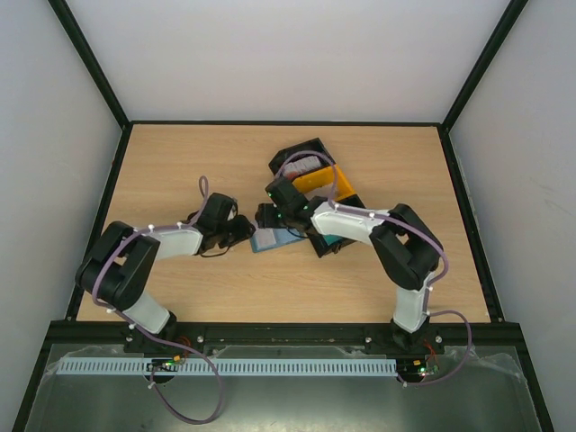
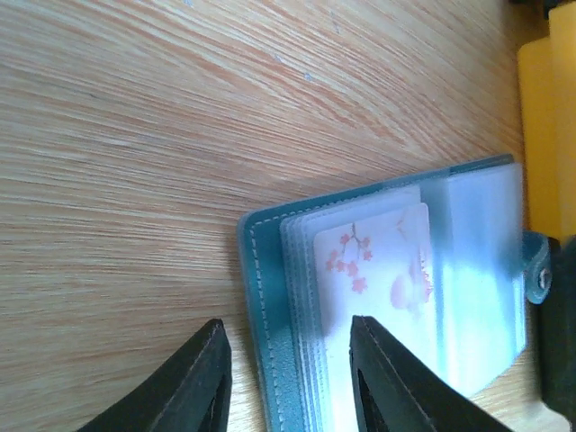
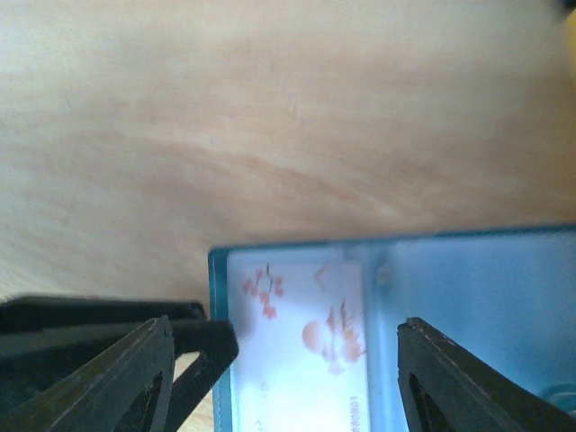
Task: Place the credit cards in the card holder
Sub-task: Insert the credit card into the card holder.
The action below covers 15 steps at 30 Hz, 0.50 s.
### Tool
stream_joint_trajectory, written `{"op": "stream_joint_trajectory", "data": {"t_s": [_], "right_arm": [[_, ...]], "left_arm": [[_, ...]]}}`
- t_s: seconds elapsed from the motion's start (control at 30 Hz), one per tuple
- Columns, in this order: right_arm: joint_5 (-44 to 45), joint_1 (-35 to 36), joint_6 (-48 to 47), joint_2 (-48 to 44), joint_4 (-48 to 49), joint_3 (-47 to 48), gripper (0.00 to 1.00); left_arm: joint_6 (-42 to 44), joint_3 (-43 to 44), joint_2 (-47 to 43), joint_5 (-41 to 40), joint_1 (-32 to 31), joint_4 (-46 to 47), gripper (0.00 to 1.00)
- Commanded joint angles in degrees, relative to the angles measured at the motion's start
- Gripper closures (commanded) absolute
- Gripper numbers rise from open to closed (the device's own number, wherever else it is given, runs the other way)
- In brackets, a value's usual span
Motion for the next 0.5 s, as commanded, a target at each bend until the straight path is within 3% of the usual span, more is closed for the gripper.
{"op": "stream_joint_trajectory", "data": {"t_s": [0.0, 0.27, 0.37, 0.47], "right_arm": [[7.7, -3.5, -4.5, -6.5, -7.3, 4.5, 0.34], [10.6, -10.5, -7.4, -15.1, -11.8, 3.9, 0.31], [9.4, -12.1, -8.2, -16.7, -13.8, 4.9, 0.3], [9.1, -13.2, -8.4, -18.0, -14.3, 5.2, 0.3]], "left_arm": [[1.9, 2.3, -3.5, -5.5, -0.2, -7.5, 0.59], [3.8, 3.9, -12.3, -12.7, 0.2, -13.9, 0.41], [4.5, 4.1, -15.7, -13.5, 0.9, -15.4, 0.31], [5.1, 4.0, -18.2, -13.3, 1.8, -16.4, 0.28]]}}
